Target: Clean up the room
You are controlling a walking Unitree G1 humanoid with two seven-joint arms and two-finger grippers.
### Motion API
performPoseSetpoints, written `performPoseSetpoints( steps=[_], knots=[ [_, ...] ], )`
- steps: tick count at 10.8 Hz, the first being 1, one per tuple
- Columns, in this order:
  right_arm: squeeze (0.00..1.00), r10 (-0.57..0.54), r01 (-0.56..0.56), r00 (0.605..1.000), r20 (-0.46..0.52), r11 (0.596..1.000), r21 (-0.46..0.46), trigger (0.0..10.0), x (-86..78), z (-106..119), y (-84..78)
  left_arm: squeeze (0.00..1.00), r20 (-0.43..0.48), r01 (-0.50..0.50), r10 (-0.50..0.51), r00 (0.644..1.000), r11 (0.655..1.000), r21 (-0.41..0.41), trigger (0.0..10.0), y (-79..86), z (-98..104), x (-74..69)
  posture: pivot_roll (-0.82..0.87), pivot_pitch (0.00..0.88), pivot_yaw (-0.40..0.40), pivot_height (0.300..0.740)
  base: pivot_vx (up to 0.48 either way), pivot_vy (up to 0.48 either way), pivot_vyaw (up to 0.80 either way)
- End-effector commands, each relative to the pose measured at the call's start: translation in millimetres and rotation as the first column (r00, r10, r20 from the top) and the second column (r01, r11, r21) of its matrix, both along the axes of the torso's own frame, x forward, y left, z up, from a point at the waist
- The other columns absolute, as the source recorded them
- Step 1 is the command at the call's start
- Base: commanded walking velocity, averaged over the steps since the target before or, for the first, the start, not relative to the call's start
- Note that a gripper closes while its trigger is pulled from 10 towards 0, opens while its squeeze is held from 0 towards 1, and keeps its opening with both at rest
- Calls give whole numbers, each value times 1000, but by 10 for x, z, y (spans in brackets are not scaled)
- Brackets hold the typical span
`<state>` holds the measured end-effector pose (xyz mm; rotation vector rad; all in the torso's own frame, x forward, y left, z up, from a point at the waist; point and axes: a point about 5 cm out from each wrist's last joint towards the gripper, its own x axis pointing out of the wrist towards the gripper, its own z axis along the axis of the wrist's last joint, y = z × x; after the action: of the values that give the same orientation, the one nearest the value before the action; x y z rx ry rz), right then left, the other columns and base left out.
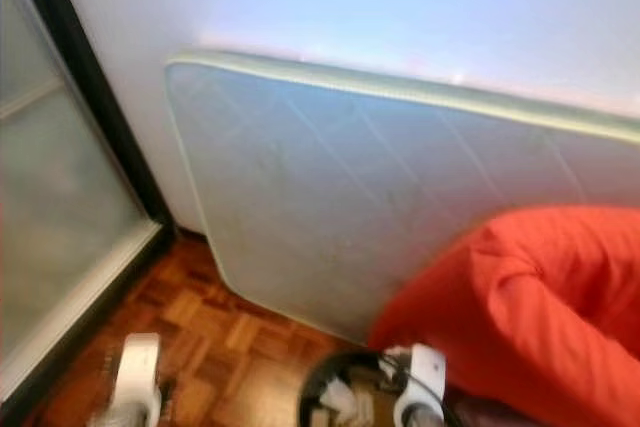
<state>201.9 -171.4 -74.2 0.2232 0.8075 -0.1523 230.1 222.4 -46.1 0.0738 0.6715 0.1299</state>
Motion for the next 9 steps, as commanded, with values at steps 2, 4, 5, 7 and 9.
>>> performPoseSetpoints(
  steps=[2,4,5,7,9],
  knots=[
    [0,-11,11,993,119,1000,-6,10000,181,138,-88,0,139,-9,9,990,1000,-5,10000,3,138,120,176,25,-12,740,0,0,0],
    [0,70,-84,930,361,996,23,10000,553,465,-28,0,388,8,-12,922,1000,12,10000,-26,475,373,175,34,-17,740,0,0,0],
    [0,115,-131,902,417,991,10,10000,619,545,7,0,464,0,-7,886,1000,14,10000,-37,596,438,171,39,-22,740,0,0,0],
    [0,118,-140,888,444,990,17,10000,581,540,38,0,517,51,-77,853,997,64,10000,-112,646,400,171,43,-22,740,0,0,0],
    [0,99,-122,909,405,992,31,10000,500,460,36,0,522,52,-73,850,997,54,10000,-124,643,390,174,36,-23,740,0,0,0]
  ],
)
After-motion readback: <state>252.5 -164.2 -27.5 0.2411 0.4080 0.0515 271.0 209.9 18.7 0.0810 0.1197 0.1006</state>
